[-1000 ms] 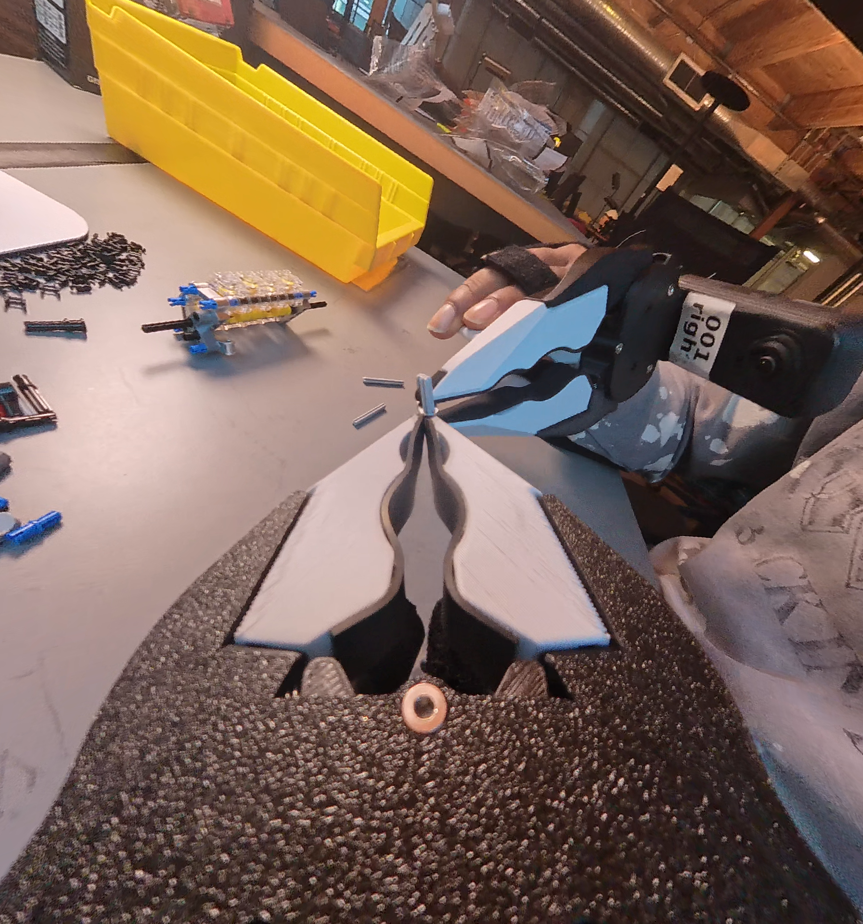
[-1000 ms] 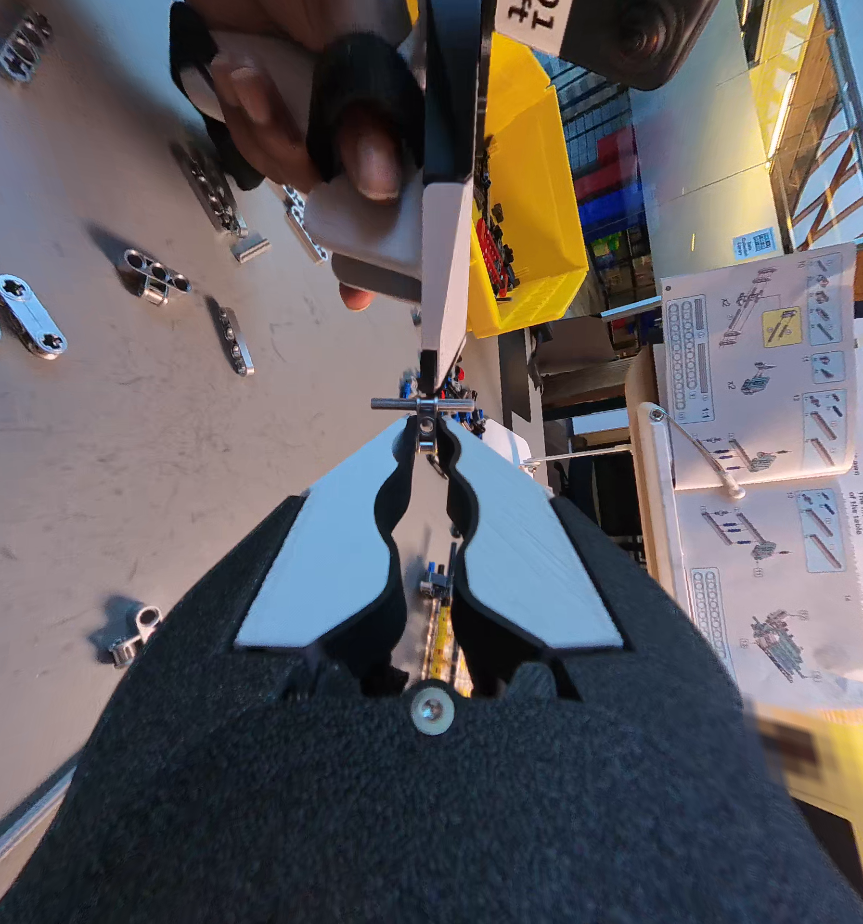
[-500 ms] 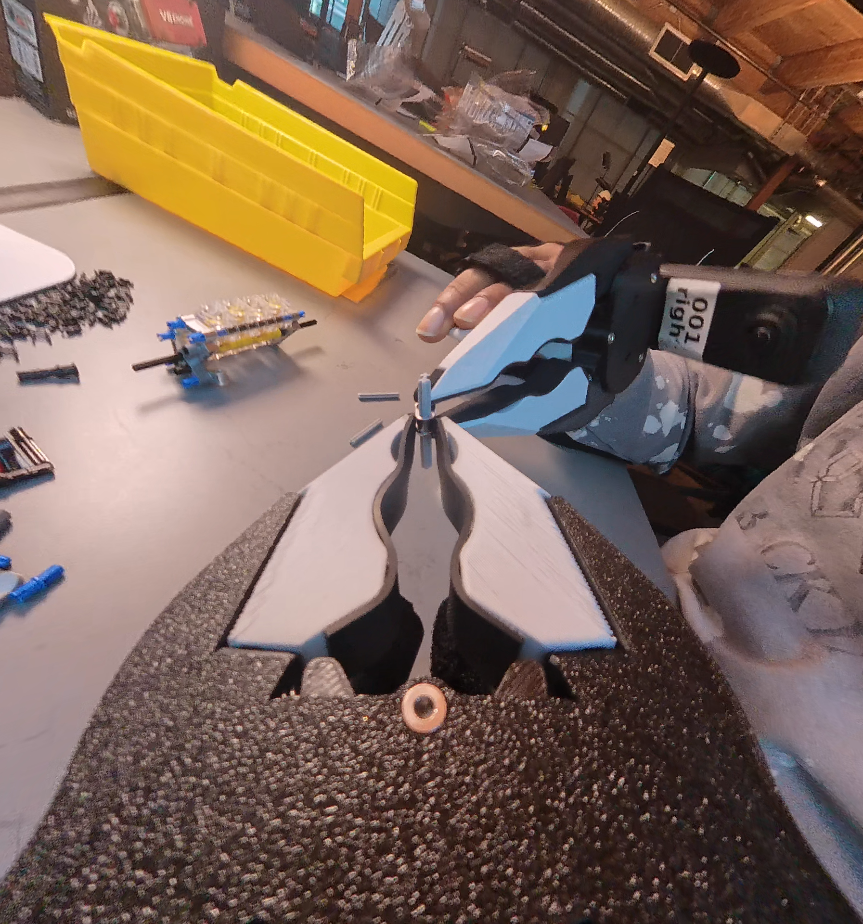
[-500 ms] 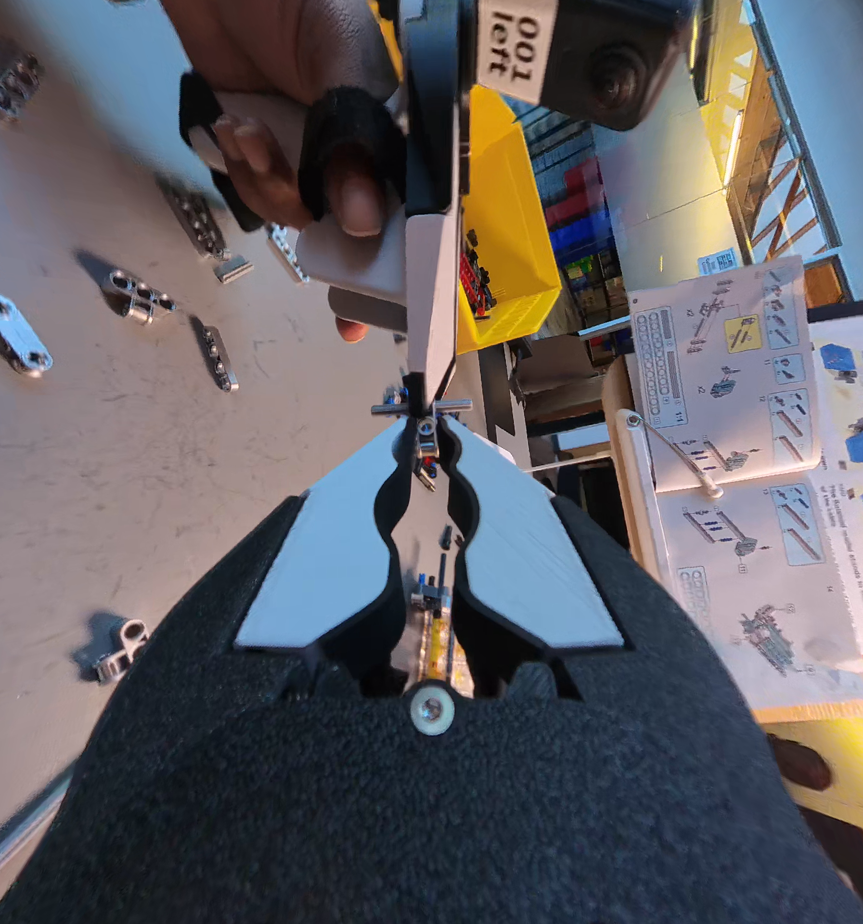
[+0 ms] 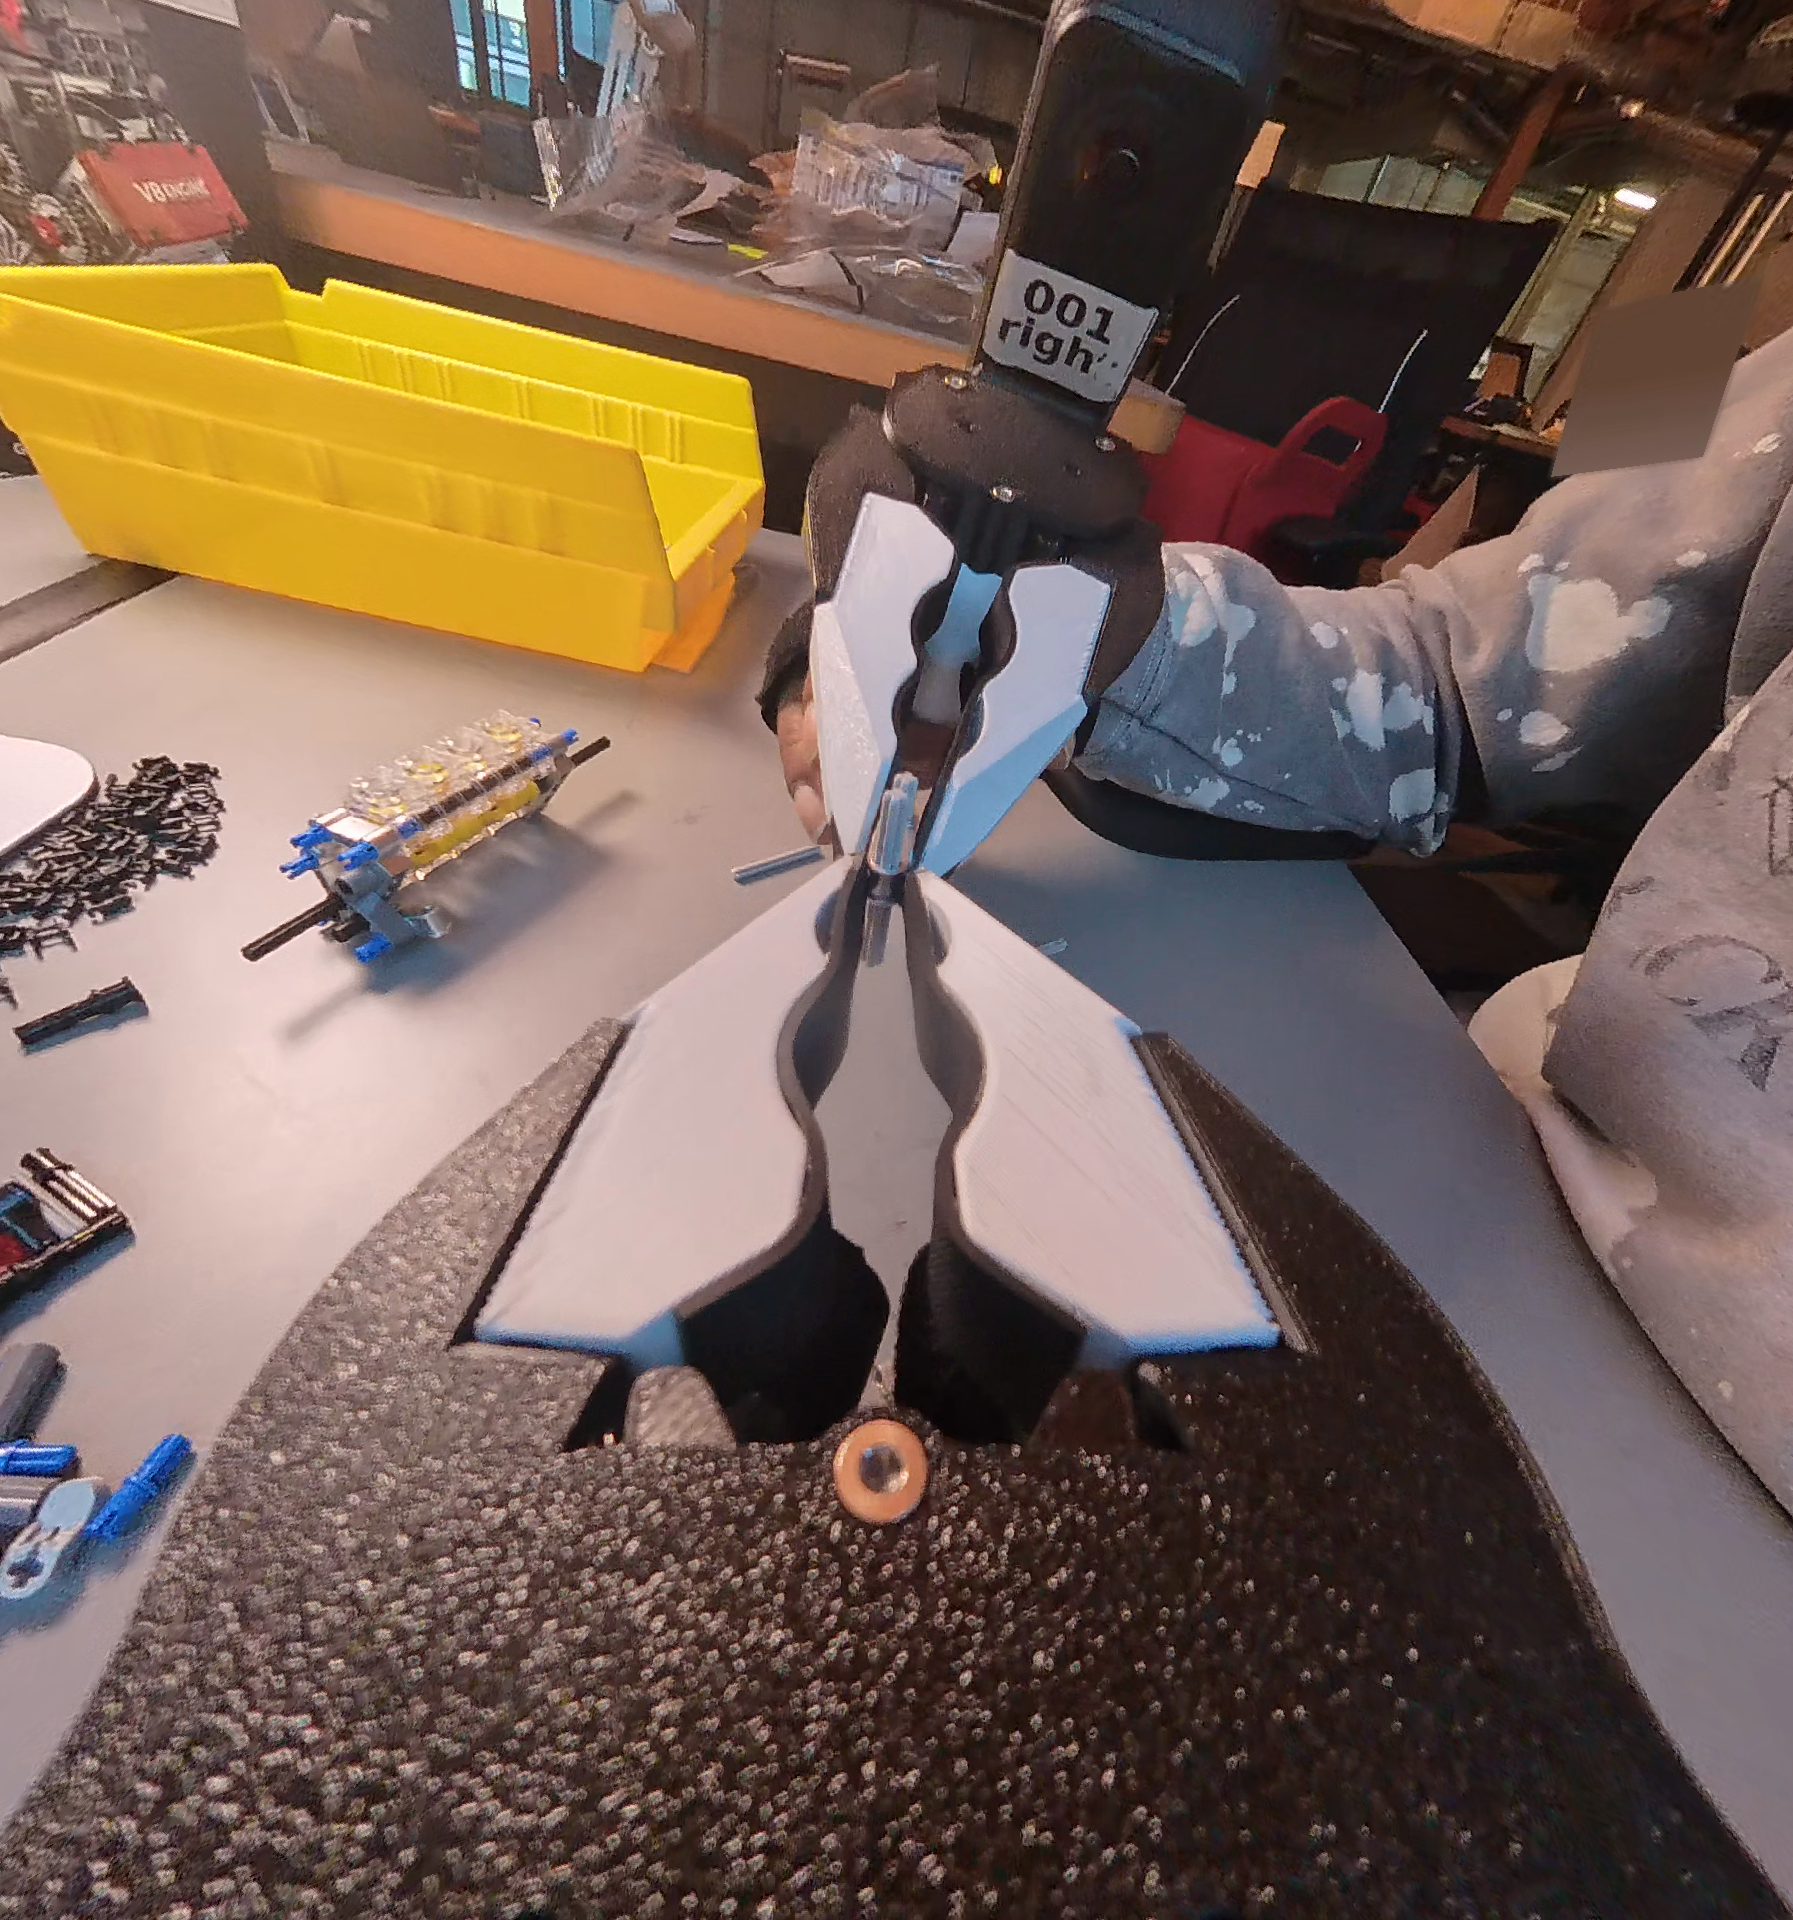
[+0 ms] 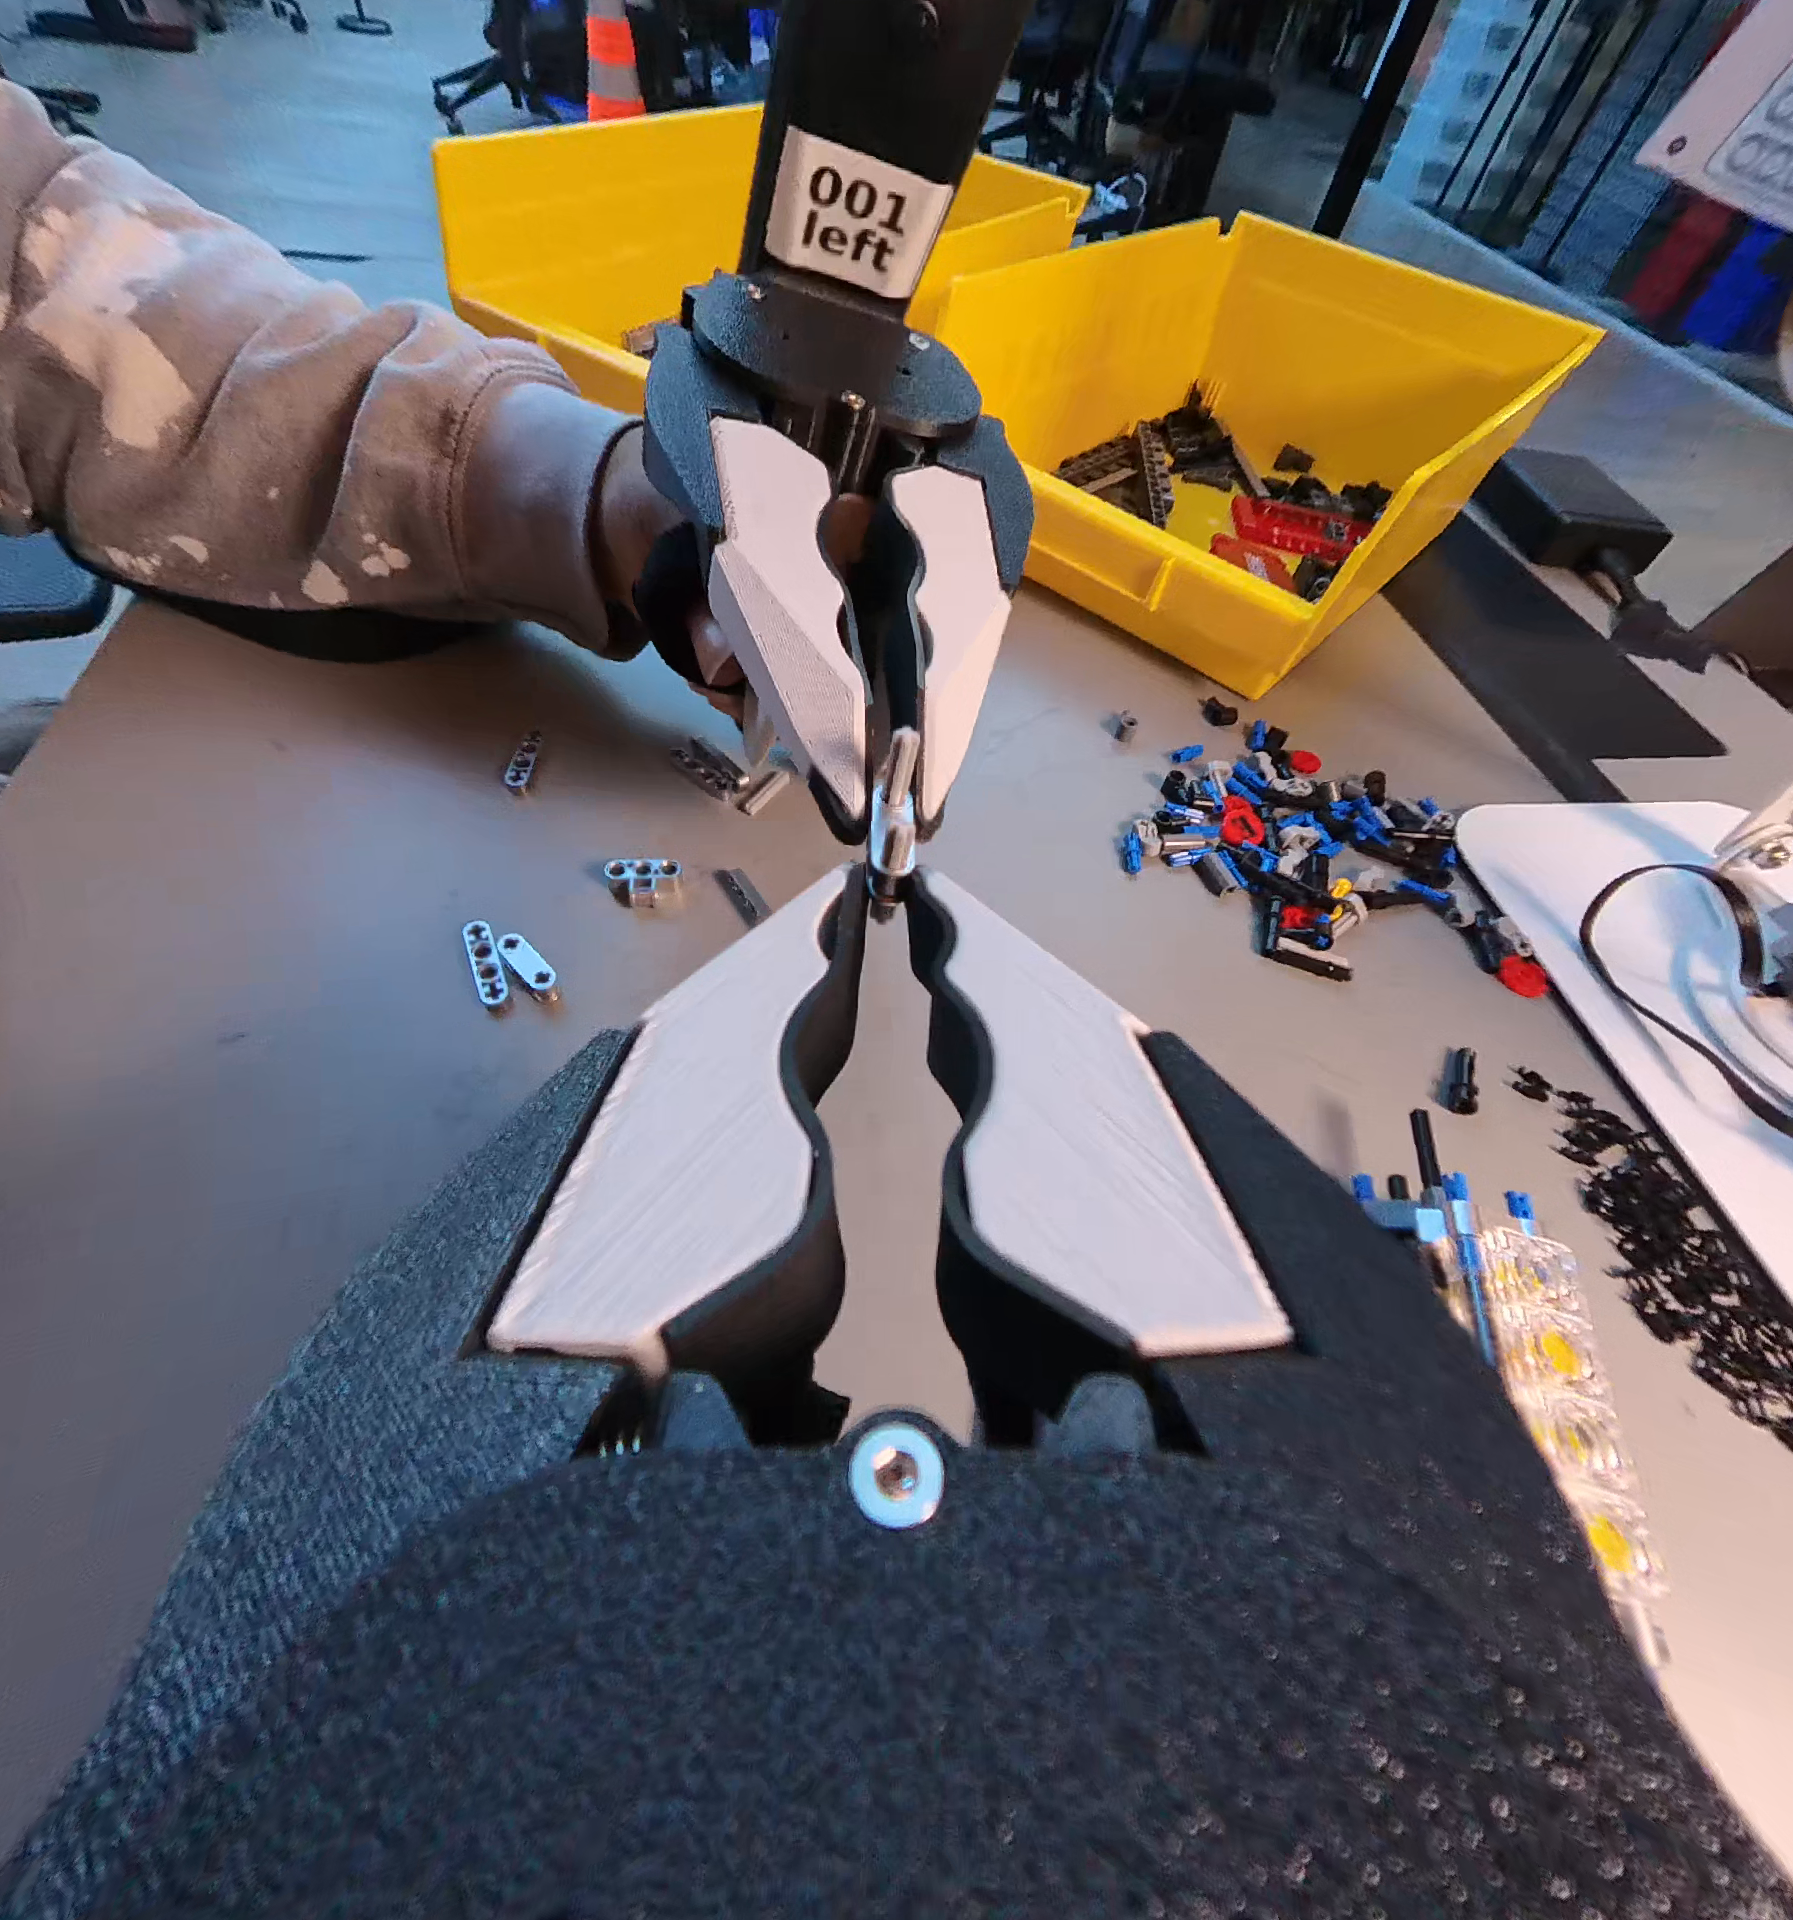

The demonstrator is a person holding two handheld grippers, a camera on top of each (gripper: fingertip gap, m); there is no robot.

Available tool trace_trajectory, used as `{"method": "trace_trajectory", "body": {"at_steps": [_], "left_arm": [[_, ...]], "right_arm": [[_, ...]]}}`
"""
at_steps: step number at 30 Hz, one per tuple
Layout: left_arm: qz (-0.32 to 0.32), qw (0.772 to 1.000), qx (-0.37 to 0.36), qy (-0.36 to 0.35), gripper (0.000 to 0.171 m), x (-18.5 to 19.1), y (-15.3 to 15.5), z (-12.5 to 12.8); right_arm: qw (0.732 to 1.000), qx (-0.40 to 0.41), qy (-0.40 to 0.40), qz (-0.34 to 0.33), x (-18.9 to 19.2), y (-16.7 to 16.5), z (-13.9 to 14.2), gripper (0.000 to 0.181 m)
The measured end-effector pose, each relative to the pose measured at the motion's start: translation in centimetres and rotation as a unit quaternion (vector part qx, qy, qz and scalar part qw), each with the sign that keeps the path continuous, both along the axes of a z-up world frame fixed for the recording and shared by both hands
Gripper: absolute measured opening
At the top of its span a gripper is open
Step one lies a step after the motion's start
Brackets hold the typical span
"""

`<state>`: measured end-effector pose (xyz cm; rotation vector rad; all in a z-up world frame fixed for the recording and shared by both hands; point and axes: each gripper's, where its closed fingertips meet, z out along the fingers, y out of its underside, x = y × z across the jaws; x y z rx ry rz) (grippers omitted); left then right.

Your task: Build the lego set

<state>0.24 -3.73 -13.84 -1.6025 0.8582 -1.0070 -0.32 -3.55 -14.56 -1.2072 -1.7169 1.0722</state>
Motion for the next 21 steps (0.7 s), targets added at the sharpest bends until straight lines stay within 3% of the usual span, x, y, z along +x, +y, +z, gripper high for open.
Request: {"method": "trace_trajectory", "body": {"at_steps": [9,12,16,21], "left_arm": [[0.002,0.997,-0.048,0.06,0.004,-0.2,0.9,-2.8],[0.009,0.991,-0.066,0.114,0.005,-0.6,1.0,-4.3],[0.013,0.968,-0.083,0.237,0.005,-1.3,0.7,-7.8],[0.02,0.962,-0.081,0.261,0.008,-1.4,0.8,-8.5]], "right_arm": [[0.998,-0.008,-0.057,-0.009,0.0,1.0,-2.8,0.006],[0.996,-0.006,-0.088,-0.009,-0.1,1.2,-4.1,0.006],[0.986,0.015,-0.165,-0.012,-0.1,1.4,-6.9,0.006],[0.98,0.018,-0.197,-0.01,-0.1,1.2,-8.0,0.006]]}}
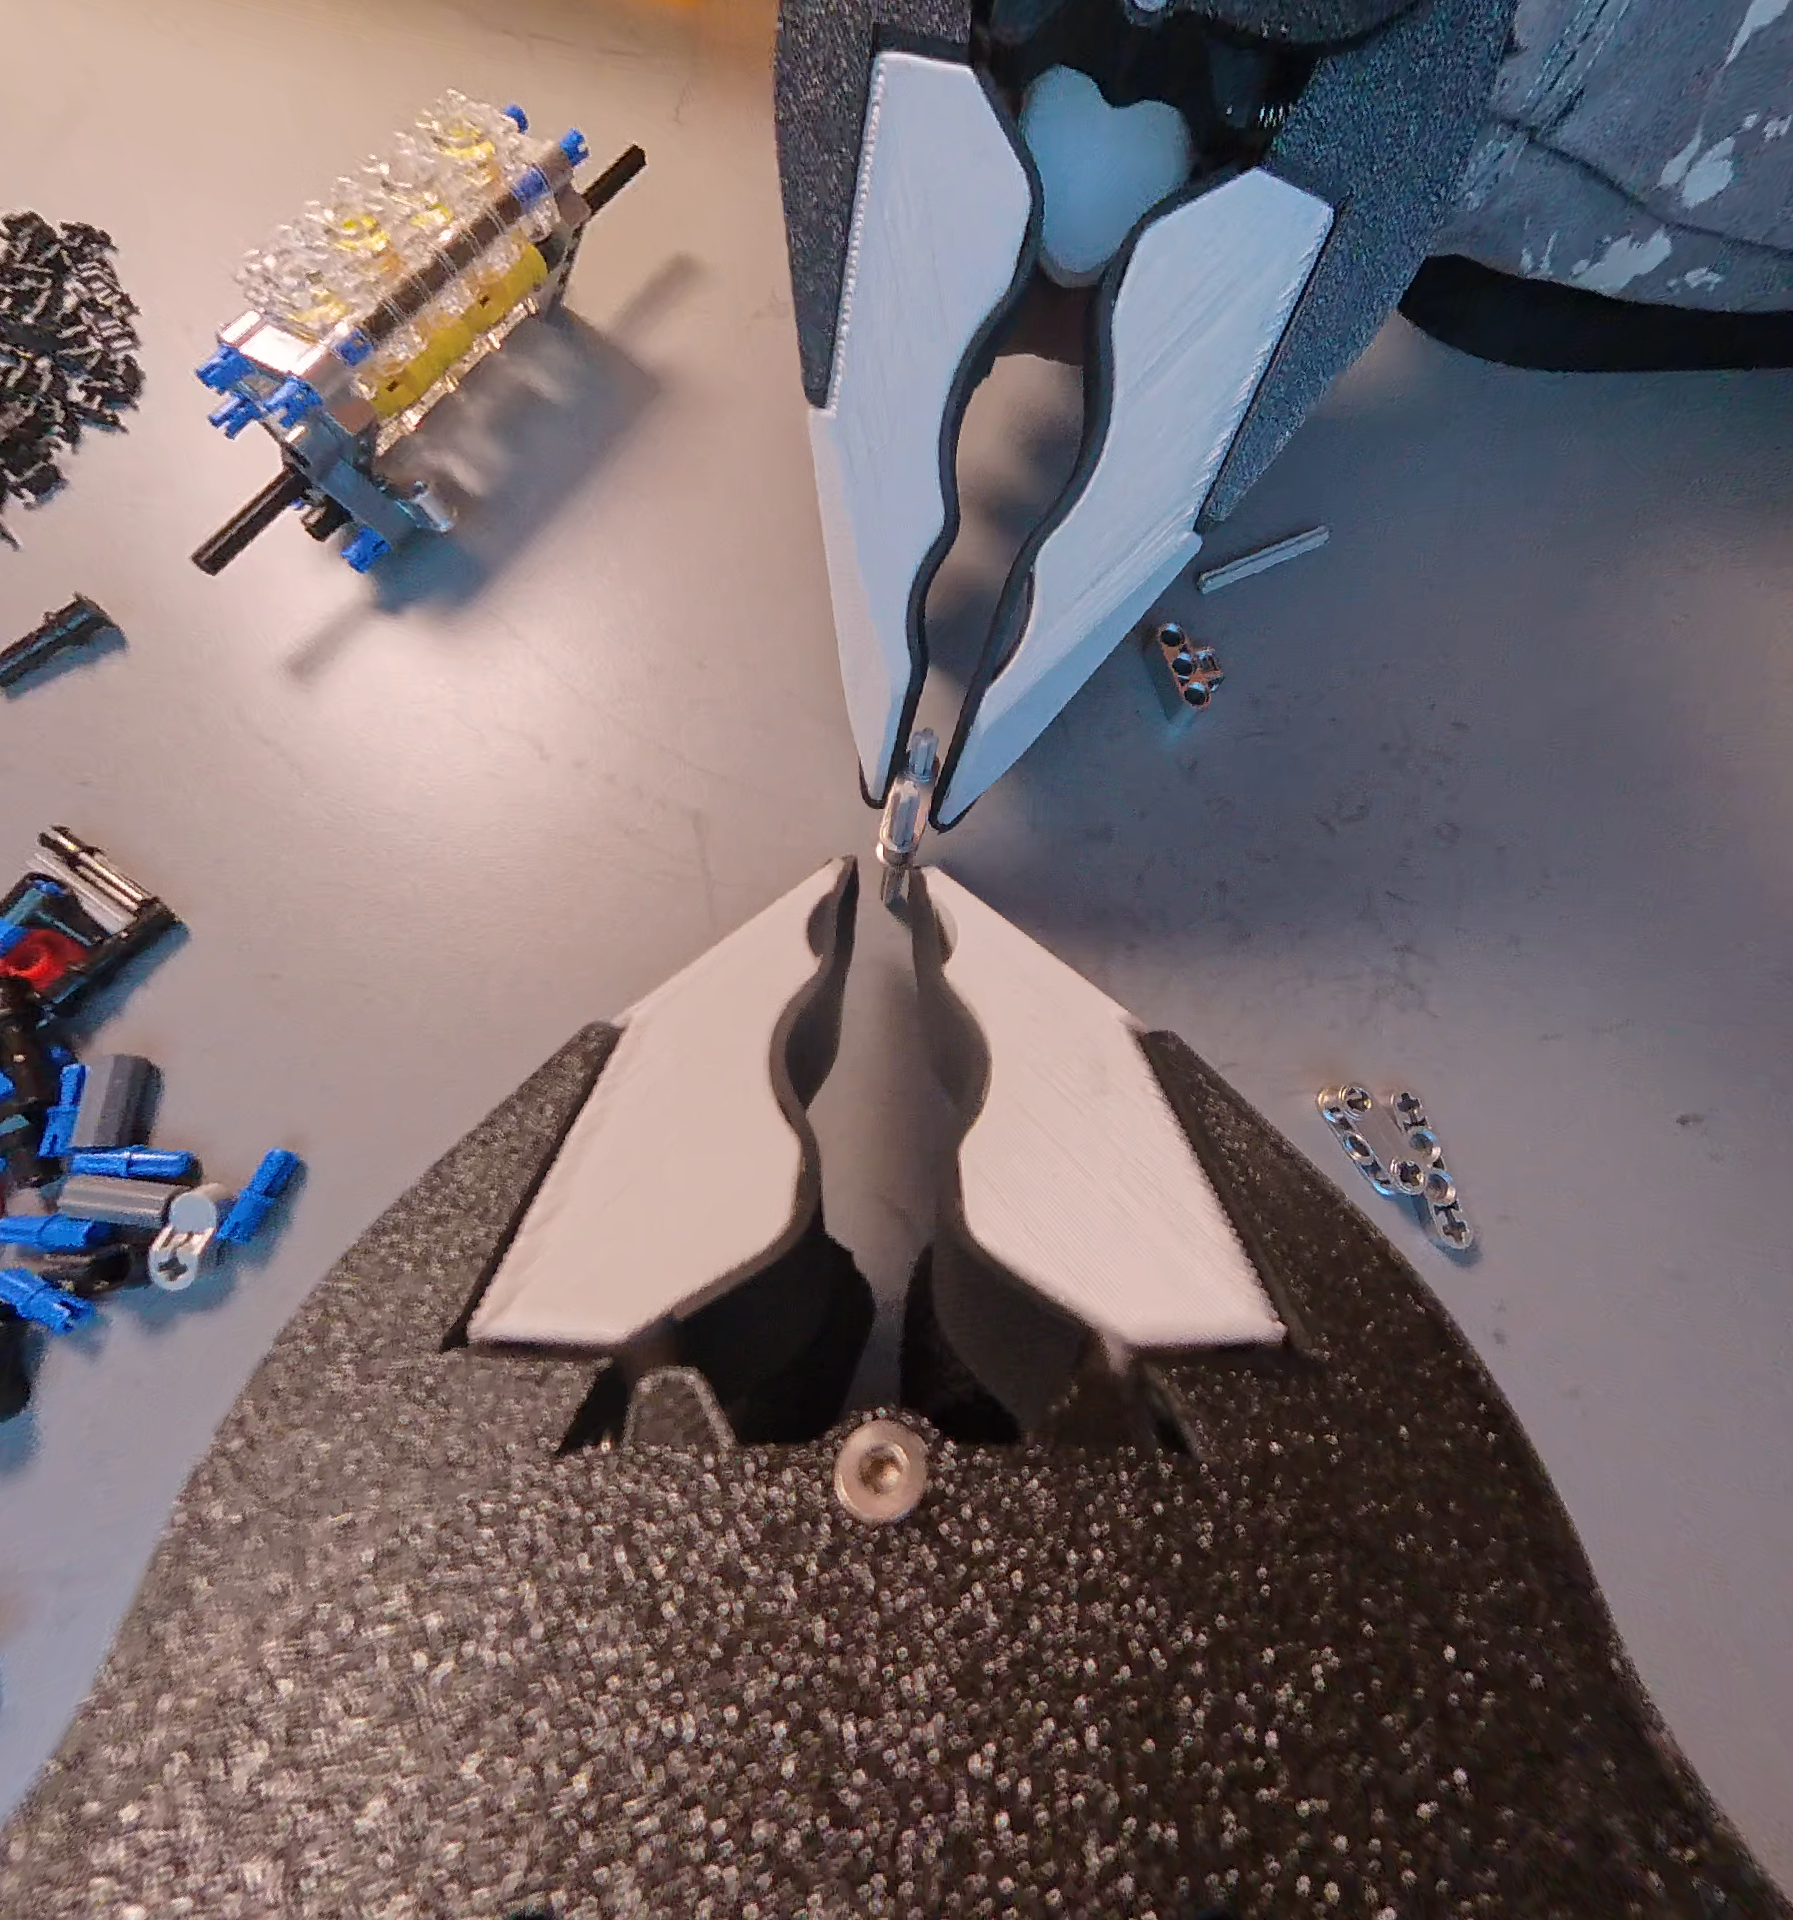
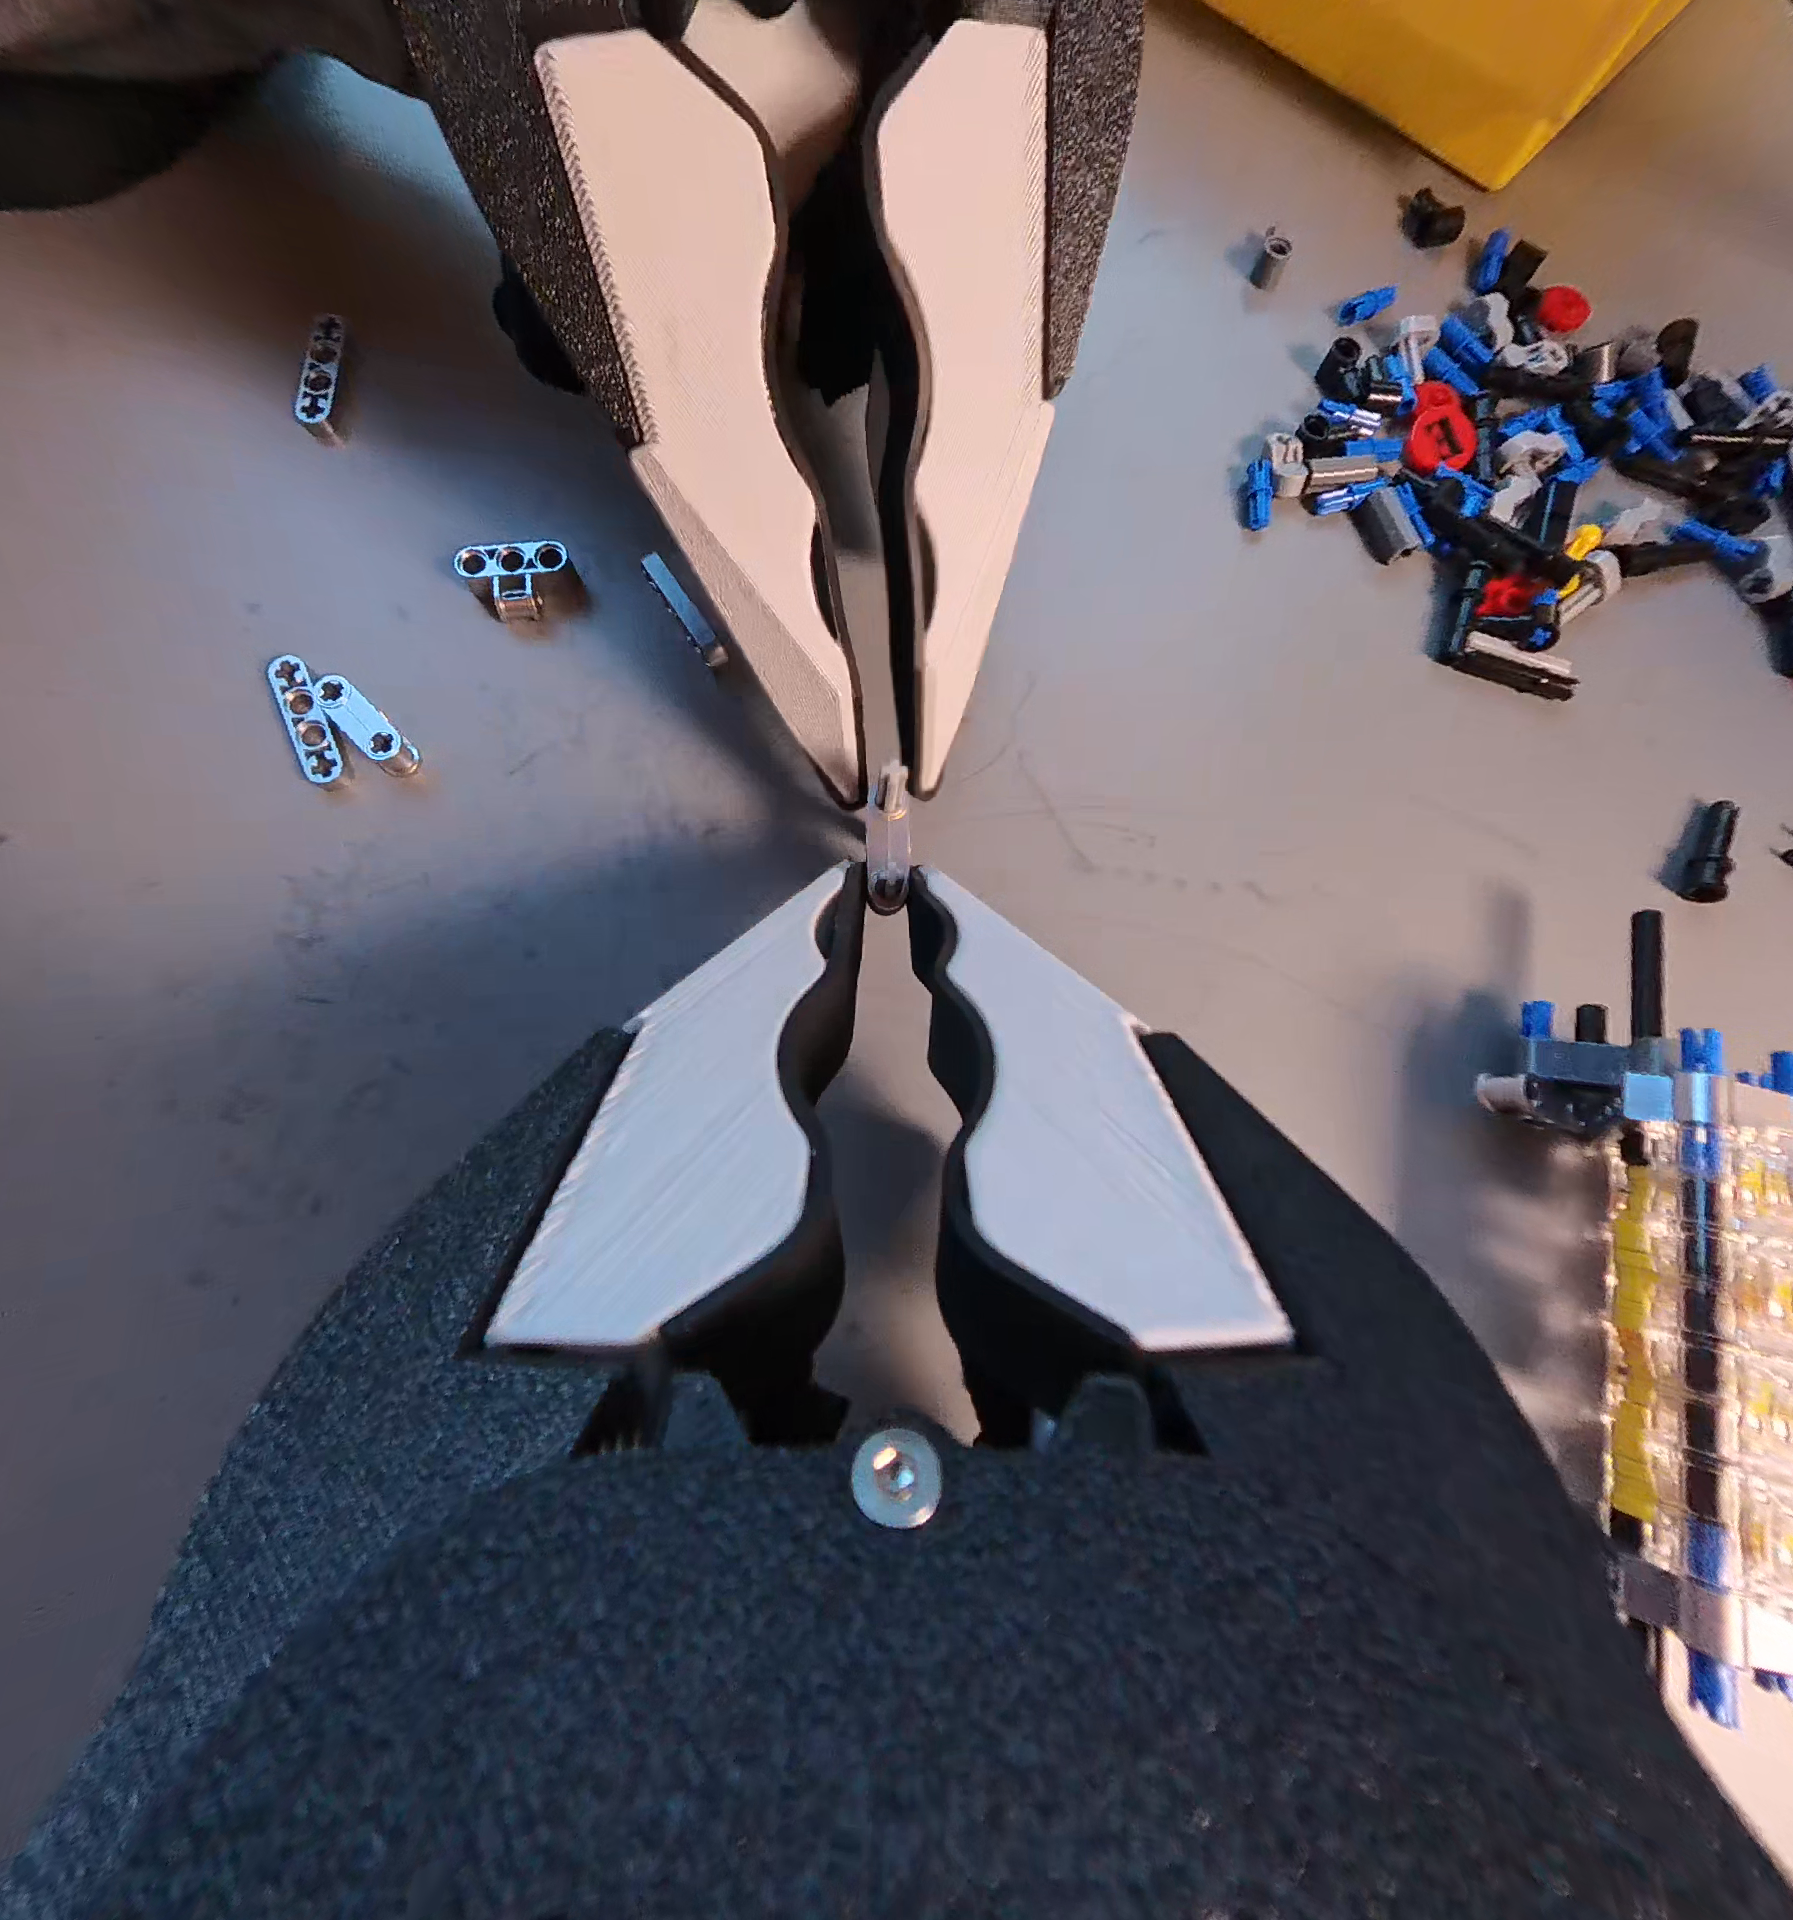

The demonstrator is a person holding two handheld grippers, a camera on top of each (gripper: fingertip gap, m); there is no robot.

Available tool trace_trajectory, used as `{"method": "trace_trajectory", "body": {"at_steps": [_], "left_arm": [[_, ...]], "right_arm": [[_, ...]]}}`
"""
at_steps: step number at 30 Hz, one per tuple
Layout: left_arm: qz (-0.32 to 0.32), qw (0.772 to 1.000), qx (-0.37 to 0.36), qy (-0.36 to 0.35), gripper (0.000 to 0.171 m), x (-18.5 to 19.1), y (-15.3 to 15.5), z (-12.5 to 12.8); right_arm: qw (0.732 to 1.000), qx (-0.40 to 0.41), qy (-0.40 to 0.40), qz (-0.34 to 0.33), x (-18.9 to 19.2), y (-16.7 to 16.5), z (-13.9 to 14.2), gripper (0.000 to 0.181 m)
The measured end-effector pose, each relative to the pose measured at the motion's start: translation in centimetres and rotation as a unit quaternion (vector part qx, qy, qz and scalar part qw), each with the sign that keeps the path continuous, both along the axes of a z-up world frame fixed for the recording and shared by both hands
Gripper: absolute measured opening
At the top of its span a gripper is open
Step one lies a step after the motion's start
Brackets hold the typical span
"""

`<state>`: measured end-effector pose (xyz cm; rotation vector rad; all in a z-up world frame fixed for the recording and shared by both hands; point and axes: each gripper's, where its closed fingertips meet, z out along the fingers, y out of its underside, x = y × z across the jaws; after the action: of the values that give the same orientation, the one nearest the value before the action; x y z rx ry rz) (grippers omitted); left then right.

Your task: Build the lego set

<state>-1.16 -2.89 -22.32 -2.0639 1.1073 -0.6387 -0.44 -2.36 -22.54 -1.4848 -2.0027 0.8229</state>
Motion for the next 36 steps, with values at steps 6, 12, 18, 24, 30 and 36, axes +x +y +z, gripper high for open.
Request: {"method": "trace_trajectory", "body": {"at_steps": [6,12,18,24,30,36], "left_arm": [[-0.007,1.0,0.012,-0.015,0.006,0.5,0.0,0.6],[-0.006,0.999,0.018,-0.033,0.006,0.5,-0.1,1.6],[-0.01,1.0,0.002,-0.002,0.005,0.8,-0.4,0.2],[-0.005,1.0,0.001,-0.018,0.004,0.7,-0.3,1.0],[-0.003,1.0,0.014,-0.012,0.0,0.6,-0.3,1.3],[-0.005,1.0,-0.003,-0.01,0.007,0.6,-0.4,0.4]], "right_arm": [[1.0,0.007,0.003,0.0,-0.1,-0.1,0.5,0.005],[1.0,0.004,0.024,-0.005,-0.1,-0.2,1.7,0.005],[1.0,0.004,-0.007,0.0,0.0,-0.5,-0.1,0.005],[1.0,-0.006,0.011,-0.005,-0.2,-0.4,1.0,0.005],[1.0,-0.006,0.009,-0.005,-0.1,-0.5,0.8,0.005],[1.0,-0.021,-0.01,-0.003,0.0,-0.7,-0.5,0.005]]}}
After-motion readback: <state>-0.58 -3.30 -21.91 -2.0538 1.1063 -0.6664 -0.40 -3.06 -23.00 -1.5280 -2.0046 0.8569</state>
